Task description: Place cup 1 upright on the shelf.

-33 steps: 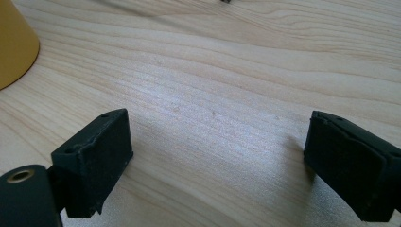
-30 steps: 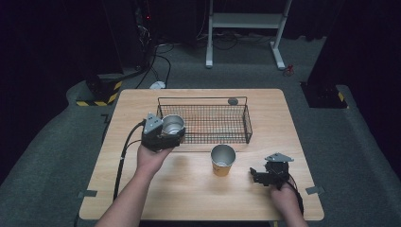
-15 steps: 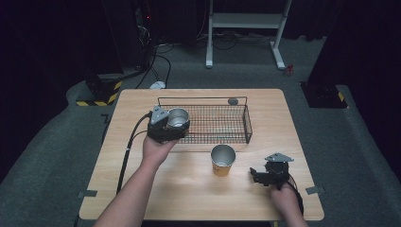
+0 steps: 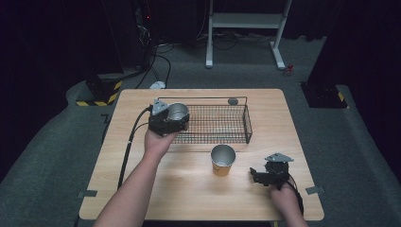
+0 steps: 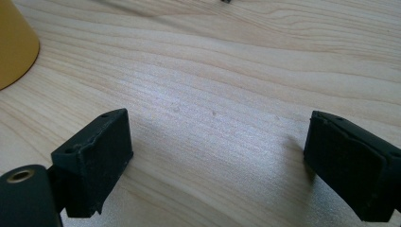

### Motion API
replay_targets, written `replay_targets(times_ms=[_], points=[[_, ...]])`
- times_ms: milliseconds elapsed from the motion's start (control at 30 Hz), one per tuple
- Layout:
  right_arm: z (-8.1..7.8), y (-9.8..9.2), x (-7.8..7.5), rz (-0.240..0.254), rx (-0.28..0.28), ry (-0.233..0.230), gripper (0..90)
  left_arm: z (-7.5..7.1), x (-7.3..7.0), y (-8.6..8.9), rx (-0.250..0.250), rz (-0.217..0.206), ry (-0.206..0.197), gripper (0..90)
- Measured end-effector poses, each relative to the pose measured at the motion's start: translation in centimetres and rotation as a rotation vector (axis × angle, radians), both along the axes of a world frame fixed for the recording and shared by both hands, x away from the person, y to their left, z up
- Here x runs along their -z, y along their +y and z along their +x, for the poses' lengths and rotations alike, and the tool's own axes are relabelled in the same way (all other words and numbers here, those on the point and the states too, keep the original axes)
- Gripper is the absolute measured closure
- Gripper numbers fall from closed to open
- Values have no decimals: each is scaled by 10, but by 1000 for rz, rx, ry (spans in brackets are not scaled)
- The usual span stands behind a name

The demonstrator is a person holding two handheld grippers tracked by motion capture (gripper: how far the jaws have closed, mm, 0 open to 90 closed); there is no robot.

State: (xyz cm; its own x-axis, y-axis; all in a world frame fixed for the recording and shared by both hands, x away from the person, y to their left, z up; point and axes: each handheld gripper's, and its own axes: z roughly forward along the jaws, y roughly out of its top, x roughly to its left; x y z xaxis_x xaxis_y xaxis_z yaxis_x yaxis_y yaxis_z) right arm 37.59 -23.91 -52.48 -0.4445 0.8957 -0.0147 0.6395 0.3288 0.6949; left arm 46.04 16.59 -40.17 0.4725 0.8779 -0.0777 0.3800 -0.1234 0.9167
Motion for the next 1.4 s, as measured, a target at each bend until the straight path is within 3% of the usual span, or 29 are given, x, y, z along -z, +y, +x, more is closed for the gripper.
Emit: replay_targets(times_ms=[267, 333, 400, 533, 633, 867, 933, 1200, 1400], points=[[0, 0, 0, 0, 0, 0, 78, 14, 2, -4, -11, -13, 20, 146], [0, 0, 0, 0, 0, 0, 78, 16, 3, -4, -11, -10, 23, 146], [0, 0, 0, 0, 0, 0, 78, 21, 5, -9, -13, 22, 33, 145], [0, 0, 0, 0, 0, 0, 78, 25, 8, -11, -14, 19, 49, 145], [0, 0, 0, 0, 0, 0, 78, 32, 11, -13, -16, 37, 68, 145], [0, 0, 0, 0, 0, 0, 78, 41, 19, -12, -36, 27, 113, 145], [0, 0, 0, 0, 0, 0, 78, 44, 23, -10, -43, 49, 130, 145], [0, 0, 0, -1, -2, -3, 78, 49, 30, -11, -60, 65, 163, 145], [0, 0, 0, -1, -1, -3, 78, 52, 34, -14, -62, 125, 190, 145]])
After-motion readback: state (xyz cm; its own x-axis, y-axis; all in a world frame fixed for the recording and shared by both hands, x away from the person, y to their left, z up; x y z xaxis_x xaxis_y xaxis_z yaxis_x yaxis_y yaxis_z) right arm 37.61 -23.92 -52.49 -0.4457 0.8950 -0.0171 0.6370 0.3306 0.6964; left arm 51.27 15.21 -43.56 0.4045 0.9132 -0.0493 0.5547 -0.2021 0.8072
